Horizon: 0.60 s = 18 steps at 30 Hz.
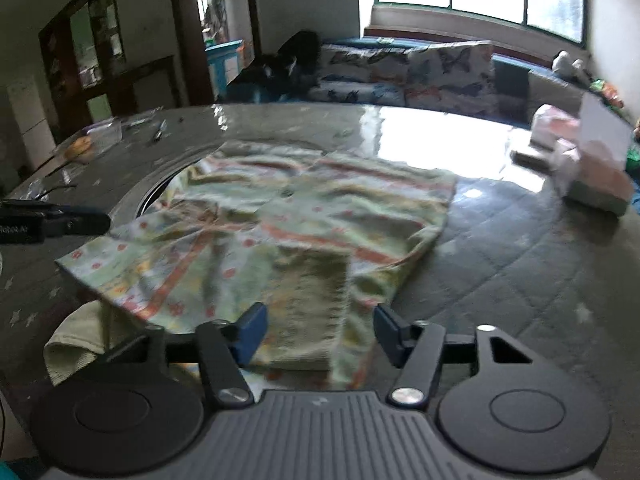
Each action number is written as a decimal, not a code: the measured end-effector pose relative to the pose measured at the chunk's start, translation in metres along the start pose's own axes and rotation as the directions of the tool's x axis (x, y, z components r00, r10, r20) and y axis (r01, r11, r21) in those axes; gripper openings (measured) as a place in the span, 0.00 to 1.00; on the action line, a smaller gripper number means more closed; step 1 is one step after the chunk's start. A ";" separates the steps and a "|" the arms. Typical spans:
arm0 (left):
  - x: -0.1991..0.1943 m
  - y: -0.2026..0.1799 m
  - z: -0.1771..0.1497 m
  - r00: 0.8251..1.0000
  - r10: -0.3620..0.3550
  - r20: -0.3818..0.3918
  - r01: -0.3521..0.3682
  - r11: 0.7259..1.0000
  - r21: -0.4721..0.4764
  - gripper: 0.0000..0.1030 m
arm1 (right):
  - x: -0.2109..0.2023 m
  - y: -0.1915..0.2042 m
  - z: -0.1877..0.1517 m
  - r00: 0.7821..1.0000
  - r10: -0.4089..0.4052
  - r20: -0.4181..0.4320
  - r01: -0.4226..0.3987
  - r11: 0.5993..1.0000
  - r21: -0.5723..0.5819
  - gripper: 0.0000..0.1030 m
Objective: Fold clothes
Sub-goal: 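Lift the sleeve with the left gripper and fold it across the shirt body, then grasp the other corduroy sleeve cuff with the right gripper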
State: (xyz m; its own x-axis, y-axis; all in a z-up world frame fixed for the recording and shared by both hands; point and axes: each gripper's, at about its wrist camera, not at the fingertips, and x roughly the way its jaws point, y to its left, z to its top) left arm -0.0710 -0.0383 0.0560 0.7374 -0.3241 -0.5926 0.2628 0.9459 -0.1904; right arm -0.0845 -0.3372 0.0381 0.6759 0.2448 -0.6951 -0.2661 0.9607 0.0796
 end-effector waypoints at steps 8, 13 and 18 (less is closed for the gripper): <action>-0.027 0.023 -0.026 0.999 0.027 -0.021 -0.026 1.000 0.015 0.49 | 0.015 0.004 0.000 0.999 0.014 -0.052 -0.012 0.999 0.033 0.22; -0.028 0.019 -0.037 0.999 0.010 -0.040 -0.008 0.998 0.058 0.51 | 0.006 0.005 0.006 0.999 0.018 -0.031 -0.017 0.999 0.046 0.07; -0.022 0.014 -0.044 0.999 0.008 -0.046 -0.003 0.996 0.091 0.51 | -0.017 0.009 0.013 1.000 0.003 0.025 -0.004 0.999 0.041 0.07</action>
State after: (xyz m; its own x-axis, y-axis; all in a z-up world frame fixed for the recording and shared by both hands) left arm -0.1107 -0.0174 0.0322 0.7100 -0.3160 -0.6293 0.3158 0.9417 -0.1165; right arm -0.0894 -0.3306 0.0603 0.6921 0.2511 -0.6767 -0.2403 0.9642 0.1120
